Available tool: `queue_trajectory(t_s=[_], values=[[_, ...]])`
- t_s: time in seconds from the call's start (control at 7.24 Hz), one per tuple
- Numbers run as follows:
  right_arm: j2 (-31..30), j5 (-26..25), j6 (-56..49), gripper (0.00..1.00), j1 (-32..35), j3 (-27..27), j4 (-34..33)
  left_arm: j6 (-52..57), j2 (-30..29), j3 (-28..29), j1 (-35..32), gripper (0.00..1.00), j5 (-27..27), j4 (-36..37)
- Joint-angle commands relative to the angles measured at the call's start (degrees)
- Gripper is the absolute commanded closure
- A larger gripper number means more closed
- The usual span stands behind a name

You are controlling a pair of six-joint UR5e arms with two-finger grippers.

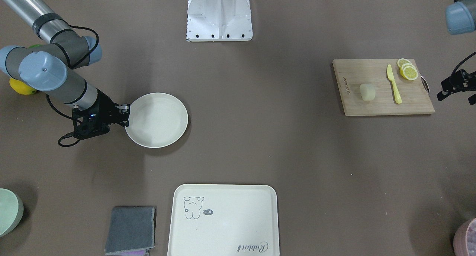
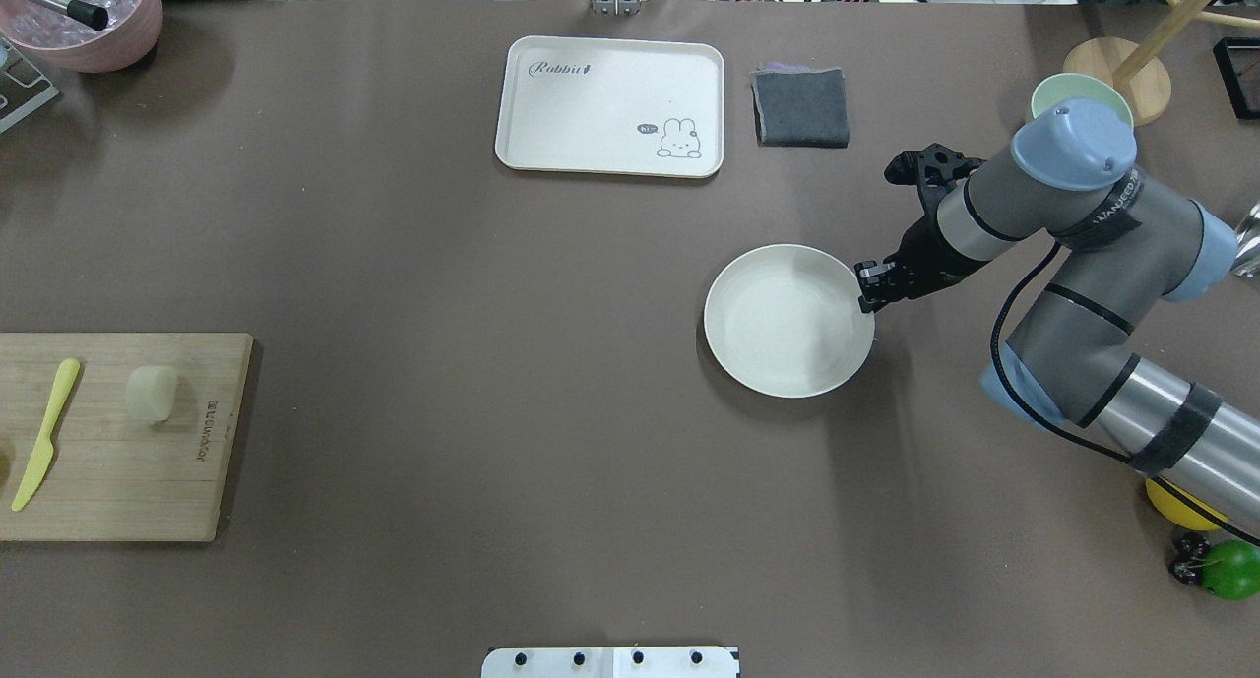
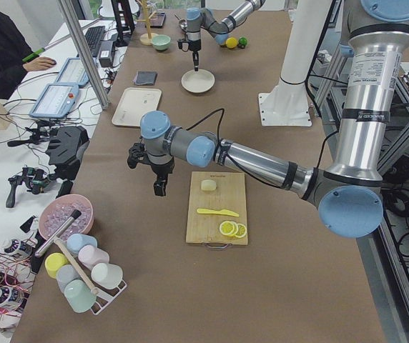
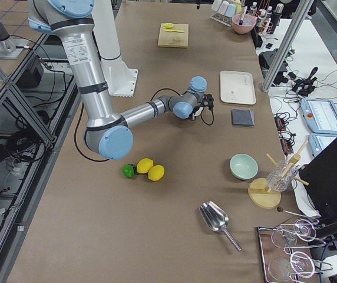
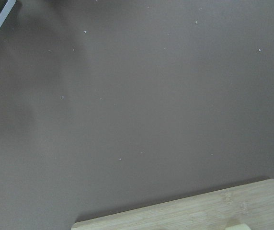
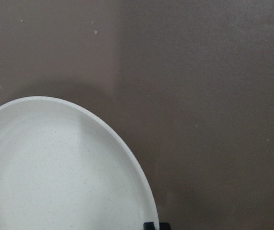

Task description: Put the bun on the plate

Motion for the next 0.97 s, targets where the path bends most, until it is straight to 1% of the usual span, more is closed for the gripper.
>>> queue_trajectory(t_s=[0.0, 0.14, 0.28, 0.41, 0.55, 0.69, 0.83], values=[[2.6, 0.9, 5.4, 1.00, 0.4, 0.2, 0.0, -16.2, 0.0, -3.1, 5.6, 0.03, 0.7, -4.8], [3.8, 0.9, 7.9, 1.00, 0.1, 0.2, 0.0, -23.4, 2.3, -6.0, 8.8, 0.03, 2.7, -7.8], [5.0, 0.7, 10.8, 1.00, -1.4, -0.1, 0.0, -29.4, 7.6, -8.8, 13.4, 0.03, 5.2, -12.8], [6.3, 0.4, 13.0, 1.00, -3.0, -0.2, 0.0, -36.4, 12.3, -8.7, 18.8, 0.05, 8.9, -21.3], [6.7, -0.1, 13.4, 1.00, -4.5, -0.3, 0.1, -40.4, 15.0, -6.7, 24.1, 0.05, 13.6, -28.2], [7.8, -1.9, 14.0, 1.00, -6.4, -0.4, 0.0, -42.0, 15.8, -4.1, 27.3, 0.07, 16.1, -32.2], [9.3, -3.9, 15.7, 1.00, -7.7, -1.4, 0.0, -42.8, 16.8, -2.8, 29.2, 0.09, 17.5, -35.1]])
